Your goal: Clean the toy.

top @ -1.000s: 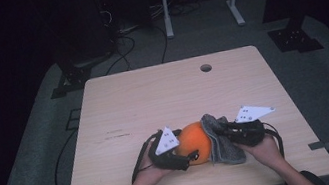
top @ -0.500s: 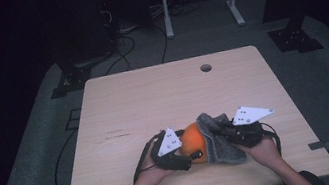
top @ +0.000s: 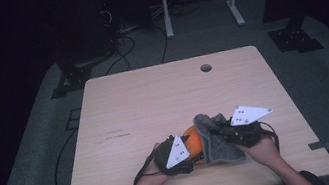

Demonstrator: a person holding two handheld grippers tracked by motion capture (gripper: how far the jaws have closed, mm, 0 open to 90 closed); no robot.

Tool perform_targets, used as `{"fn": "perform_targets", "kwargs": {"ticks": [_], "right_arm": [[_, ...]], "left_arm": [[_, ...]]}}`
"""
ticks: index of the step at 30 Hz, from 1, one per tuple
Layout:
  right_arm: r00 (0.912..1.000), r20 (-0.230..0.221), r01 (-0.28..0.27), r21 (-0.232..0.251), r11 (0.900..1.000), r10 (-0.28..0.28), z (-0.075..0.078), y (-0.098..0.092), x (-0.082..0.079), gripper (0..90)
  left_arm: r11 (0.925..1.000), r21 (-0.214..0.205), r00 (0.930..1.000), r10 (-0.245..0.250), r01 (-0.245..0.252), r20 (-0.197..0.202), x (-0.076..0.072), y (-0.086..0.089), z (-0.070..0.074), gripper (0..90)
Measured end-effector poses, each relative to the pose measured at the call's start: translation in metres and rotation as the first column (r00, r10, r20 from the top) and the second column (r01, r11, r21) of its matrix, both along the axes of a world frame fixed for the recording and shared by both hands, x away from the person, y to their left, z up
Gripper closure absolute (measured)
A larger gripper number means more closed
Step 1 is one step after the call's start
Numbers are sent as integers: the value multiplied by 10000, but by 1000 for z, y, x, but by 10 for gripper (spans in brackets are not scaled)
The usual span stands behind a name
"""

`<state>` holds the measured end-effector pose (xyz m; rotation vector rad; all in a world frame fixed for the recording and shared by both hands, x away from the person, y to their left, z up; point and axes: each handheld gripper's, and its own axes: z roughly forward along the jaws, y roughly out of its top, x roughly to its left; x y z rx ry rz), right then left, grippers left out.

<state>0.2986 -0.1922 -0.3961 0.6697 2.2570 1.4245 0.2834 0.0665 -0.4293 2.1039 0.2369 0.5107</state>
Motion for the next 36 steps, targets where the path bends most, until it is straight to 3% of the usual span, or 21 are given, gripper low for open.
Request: {"fn": "perform_targets", "kwargs": {"ticks": [1, 2, 3, 4, 5, 7, 8, 11, 15, 17, 19, 20, 21, 23, 25, 27, 29, 32, 36], "right_arm": [[9996, 60, 261, -182, 9995, -260, -1, -4, 2, 800], [9991, 119, 405, -343, 9986, -401, -2, -6, 3, 801], [9988, 115, 476, -367, 9982, -472, -2, -7, 3, 801], [9993, 34, 369, -239, 9990, -369, -3, -7, 3, 801], [9998, -38, 189, -110, 9998, -189, -3, -5, 3, 801], [9985, -164, -528, 233, 9983, 531, -3, 1, 0, 800], [9977, -116, -666, 173, 9976, 668, -3, 6, -2, 800], [9986, -304, -438, 178, 9989, 443, -4, 3, 2, 800], [9965, -766, 347, 214, 9992, -330, -11, -18, 11, 800], [9940, -1074, 249, 326, 9992, -213, -14, -20, 10, 800], [9923, -1219, -131, 557, 9984, 198, -15, -16, 6, 799], [9909, -1212, -485, 806, 9956, 581, -14, -12, 4, 800], [9906, -1160, -632, 816, 9947, 724, -12, -9, 2, 800], [9928, -897, -745, 610, 9954, 798, -9, -1, 0, 800], [9936, -803, -740, 732, 9946, 799, -6, 1, 0, 800], [9955, -674, -602, 898, 9941, 664, -4, 1, 2, 800], [9958, -726, -497, 879, 9949, 562, -6, 1, 4, 799], [9945, -989, -282, 771, 9966, 357, -12, -5, 9, 798], [9880, -1529, 355, 756, 9965, -236, -21, -22, 17, 798]], "left_arm": [[9993, -370, 9982, -3, -19, -602, 3, 0, 2, 289], [9969, -768, 9915, 62, -163, -1300, 8, 2, 7, 222], [9895, -1317, 9790, 317, -592, -2013, 14, 3, 11, 184], [9850, -1560, 9724, 368, -743, -2306, 16, 4, 13, 185], [9830, -1664, 9703, 365, -780, -2393, 18, 4, 13, 197], [9918, -956, 9792, 654, -850, -1923, 16, 2, 10, 251], [9932, -862, 9827, 621, -781, -1743, 15, 2, 7, 304], [9953, -709, 9864, 551, -668, -1548, 13, 8, 5, 380], [9946, -890, 9839, 375, -537, -1745, 14, 14, 3, 365], [9913, -1095, 9743, 470, -725, -2202, 17, 11, 6, 229], [9898, -870, 9539, 831, -1125, -2885, 24, 4, 5, 102], [9916, -654, 9482, 866, -1117, -3056, 26, 1, 2, 74], [9924, -345, 9504, 1033, -1185, -2934, 26, -2, 0, 78], [9929, -183, 9730, 1111, -1172, -2023, 21, -2, 2, 233], [9925, -148, 9892, 1198, -1214, -850, 14, -4, 6, 299], [9921, 159, 9916, 1235, -1242, 388, 8, -7, 6, 311], [9943, 345, 9938, 995, -1013, 502, 9, -5, 2, 296], [9975, 198, 9976, 671, -674, 154, 11, 3, -1, 302], [9990, 192, 9991, 395, -397, 135, 8, 5, -3, 297]]}}
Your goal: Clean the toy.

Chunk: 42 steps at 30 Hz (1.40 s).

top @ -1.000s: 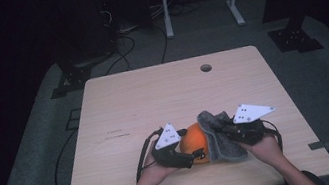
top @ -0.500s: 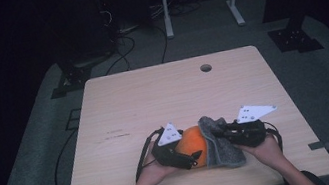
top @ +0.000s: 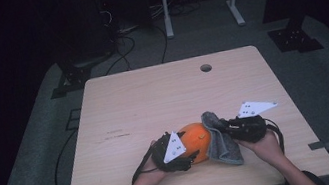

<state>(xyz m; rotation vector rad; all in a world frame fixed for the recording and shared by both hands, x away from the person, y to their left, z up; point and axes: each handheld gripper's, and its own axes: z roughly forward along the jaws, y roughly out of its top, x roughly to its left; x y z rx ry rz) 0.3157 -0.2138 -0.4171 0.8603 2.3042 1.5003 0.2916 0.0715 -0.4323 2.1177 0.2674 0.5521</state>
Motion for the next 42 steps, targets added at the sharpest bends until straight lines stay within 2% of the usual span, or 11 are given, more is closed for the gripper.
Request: {"fn": "perform_targets", "kwargs": {"ticks": [3, 5, 9, 14, 17, 20, 24, 31, 35, 38, 42], "right_arm": [[10000, -16, -37, 327, 9995, 38, 1, 1, -1, 798], [9984, 288, -506, 436, 9978, 494, 7, 10, -7, 798], [9963, 377, -781, 84, 9969, 778, 6, 15, -10, 798], [9991, 60, -429, -10, 9991, 429, 1, 5, -8, 798], [9936, 481, -1043, 437, 9936, 1022, 9, 15, -16, 798], [9936, 661, -925, 138, 9956, 914, 8, 22, -15, 798], [9994, 337, -115, -230, 9997, 123, 0, 7, -8, 798], [9928, 924, -708, -568, 9959, 758, 0, 31, -16, 799], [9978, 328, -538, -1127, 9922, 579, -13, 25, -12, 800], [9970, 27, -757, -1419, 9870, 768, -20, 28, -18, 799], [9961, 664, -502, -1073, 9930, 575, -9, 33, -13, 795]], "left_arm": [[9999, -121, 9998, 39, -41, -172, 1, 0, 0, 270], [9979, -523, 9961, 330, -373, -813, 6, 0, 1, 174], [9717, -2075, 9605, 532, -1128, -2733, 20, 16, 5, 142], [9815, -1636, 9751, 629, -990, -2127, 15, 12, 2, 318], [9780, -1668, 9724, 877, -1253, -2162, 16, 12, 1, 334], [9704, -1876, 9617, 1014, -1520, -2547, 20, 18, 0, 334], [9489, -2316, 9341, 1300, -2145, -3325, 29, 23, -2, 333], [9233, -2461, 9039, 1860, -2949, -3852, 36, 27, -5, 335], [9018, -2807, 8781, 1824, -3287, -4423, 42, 33, -8, 338], [9080, -2757, 8857, 1776, -3156, -4290, 42, 32, -8, 337], [9184, -2698, 8864, 1506, -2893, -4377, 41, 34, -7, 328]]}}
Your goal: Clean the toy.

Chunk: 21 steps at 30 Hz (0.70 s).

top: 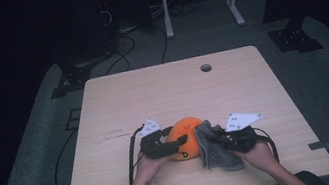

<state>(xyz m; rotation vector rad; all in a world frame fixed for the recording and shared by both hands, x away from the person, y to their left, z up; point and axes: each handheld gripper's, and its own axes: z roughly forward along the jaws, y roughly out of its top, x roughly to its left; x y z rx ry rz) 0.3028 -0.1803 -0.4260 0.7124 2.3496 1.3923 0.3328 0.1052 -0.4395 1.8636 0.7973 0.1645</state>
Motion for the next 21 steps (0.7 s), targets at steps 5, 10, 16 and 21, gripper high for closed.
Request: {"fn": "perform_targets", "kwargs": {"ticks": [5, 10, 16, 21], "right_arm": [[9998, 176, 83, 232, 9997, -87, 3, 5, 3, 793], [9973, -733, 27, -931, 9957, -95, -20, 3, -1, 797], [9996, 284, 66, 236, 9997, -72, 4, 11, -2, 797], [9995, -75, 295, 75, 9995, -294, -5, 8, 5, 798]], "left_arm": [[9991, -167, 9992, 391, -391, 40, -1, 3, 1, 354], [9931, -540, 9944, 1025, -1038, -266, 3, 8, 1, 371], [9978, -317, 9983, 574, -574, -18, -2, 1, 1, 380], [9986, -515, 9983, -158, 129, -570, 3, 8, 5, 212]]}}
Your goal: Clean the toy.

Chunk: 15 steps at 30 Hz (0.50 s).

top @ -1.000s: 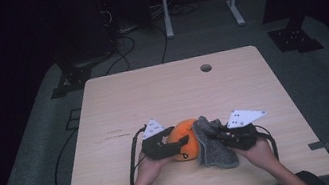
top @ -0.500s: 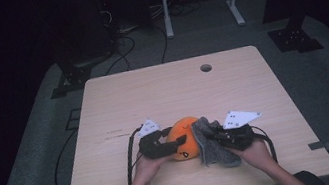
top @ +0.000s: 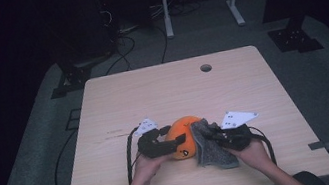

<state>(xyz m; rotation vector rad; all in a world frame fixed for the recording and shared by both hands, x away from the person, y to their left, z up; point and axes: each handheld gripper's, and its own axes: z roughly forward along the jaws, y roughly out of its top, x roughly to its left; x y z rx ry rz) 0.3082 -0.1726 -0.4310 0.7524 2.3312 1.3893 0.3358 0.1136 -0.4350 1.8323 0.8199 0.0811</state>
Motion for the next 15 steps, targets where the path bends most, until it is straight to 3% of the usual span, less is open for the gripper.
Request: {"fn": "perform_targets", "kwargs": {"ticks": [1, 3, 4, 6, 7, 9, 10, 11, 13, 15], "right_arm": [[9998, -137, 123, 24, 9999, -122, -2, -3, 1, 798], [9993, -246, 274, 134, 9995, -270, -1, -7, 4, 798], [9992, -292, 291, 213, 9993, -285, -1, -7, 6, 798], [9991, -337, 266, 230, 9994, -258, 0, -5, 7, 798], [9993, -272, 252, 218, 9994, -246, 1, -4, 5, 798], [9999, -156, -56, 423, 9991, 62, 5, -1, -3, 800], [9994, 25, -337, 473, 9983, 336, 8, 1, -7, 801], [9973, 300, -689, 442, 9966, 676, 11, 4, -14, 802], [9953, 503, -848, 454, 9954, 825, 14, 5, -18, 802], [9985, 362, -437, 449, 9980, 420, 12, -1, -11, 801]], "left_arm": [[9992, 353, 9998, -203, 204, -42, -1, 0, 0, 157], [9958, 875, 9996, -292, 288, 31, -5, -1, -3, 139], [9955, 908, 9997, -262, 261, -1, -7, -1, -4, 157], [9944, 1057, 9996, -87, 57, 282, -9, -3, -3, 278], [9955, 946, 9995, -132, 106, 272, -9, -2, -1, 332], [9992, 174, 9993, -363, 365, -81, -7, 0, 0, 415], [9972, -397, 9965, -657, 637, -524, -5, 2, 1, 427], [9948, -660, 9935, -821, 770, -782, -4, 4, 0, 429], [9922, -868, 9887, -994, 899, -1119, -2, 8, -2, 424], [9945, -598, 9891, -925, 861, -1144, -2, 8, -2, 368]]}}
